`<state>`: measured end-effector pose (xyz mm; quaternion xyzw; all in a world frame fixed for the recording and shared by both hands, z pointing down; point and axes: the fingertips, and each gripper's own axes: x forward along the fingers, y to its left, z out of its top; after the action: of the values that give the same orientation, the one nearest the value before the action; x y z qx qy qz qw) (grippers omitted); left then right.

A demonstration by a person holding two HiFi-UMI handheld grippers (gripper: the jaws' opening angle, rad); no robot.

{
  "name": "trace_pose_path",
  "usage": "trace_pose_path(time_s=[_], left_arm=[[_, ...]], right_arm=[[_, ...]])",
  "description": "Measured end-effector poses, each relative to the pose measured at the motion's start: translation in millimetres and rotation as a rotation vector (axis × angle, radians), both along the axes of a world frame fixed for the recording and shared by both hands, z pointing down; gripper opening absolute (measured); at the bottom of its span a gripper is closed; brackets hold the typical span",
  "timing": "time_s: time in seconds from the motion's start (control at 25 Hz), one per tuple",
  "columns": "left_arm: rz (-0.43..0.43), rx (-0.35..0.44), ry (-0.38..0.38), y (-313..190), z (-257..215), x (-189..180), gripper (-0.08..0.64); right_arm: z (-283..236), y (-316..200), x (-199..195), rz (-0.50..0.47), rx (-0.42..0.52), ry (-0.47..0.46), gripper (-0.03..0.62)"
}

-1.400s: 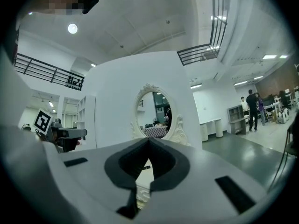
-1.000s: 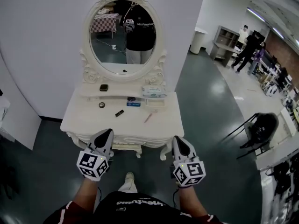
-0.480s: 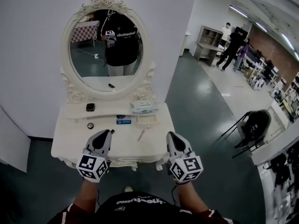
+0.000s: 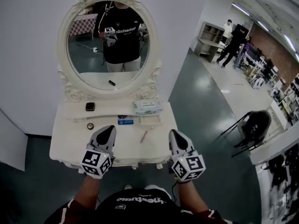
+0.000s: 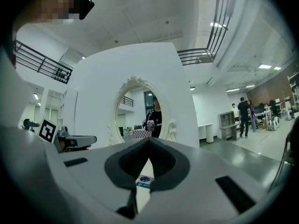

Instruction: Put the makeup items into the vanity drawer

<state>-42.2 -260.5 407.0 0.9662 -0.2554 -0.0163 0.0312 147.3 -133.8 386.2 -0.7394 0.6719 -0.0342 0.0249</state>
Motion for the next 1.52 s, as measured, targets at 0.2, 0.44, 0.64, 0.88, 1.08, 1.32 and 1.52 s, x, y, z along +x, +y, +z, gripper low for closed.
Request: trace_pose_path(time_s=[0.2,0.44,0.64,0.88,1.08,1.32,1.52], left_arm=[[-0.001,-0.013,-0.002,-9,7,9,0.005],[-0.023,-0.026,-0.011,-18,8,20,0.005],[-0.010,-0.006,0.003,-12,1,35,0.034],[0.012,-0.002,-0.018,-13,10,60,0.205],[0.032,-0.017,-0.078,-15,35,89,0.206],[0.077,-0.040,-0.170,-11,80,124,0.206],[0.107,-0.067,-0.237,-6,116,150,0.206]], right_arm=[[6,-12,6,-0.011,-0.013,-0.007,0.003],[7,-30,16,-0.054,-0.017,-0.012,0.003],[7,-37,27,-0.078,-0.022,-0.021,0.003],[10,-43,37,-0.094,-0.032,-0.023,0.003],[15,-46,52,-0.098,-0.040,-0.016,0.003],[29,-51,65,-0.103,-0.065,-0.011,0.003],[39,-53,77,-0.106,-0.085,-0.013,0.003]])
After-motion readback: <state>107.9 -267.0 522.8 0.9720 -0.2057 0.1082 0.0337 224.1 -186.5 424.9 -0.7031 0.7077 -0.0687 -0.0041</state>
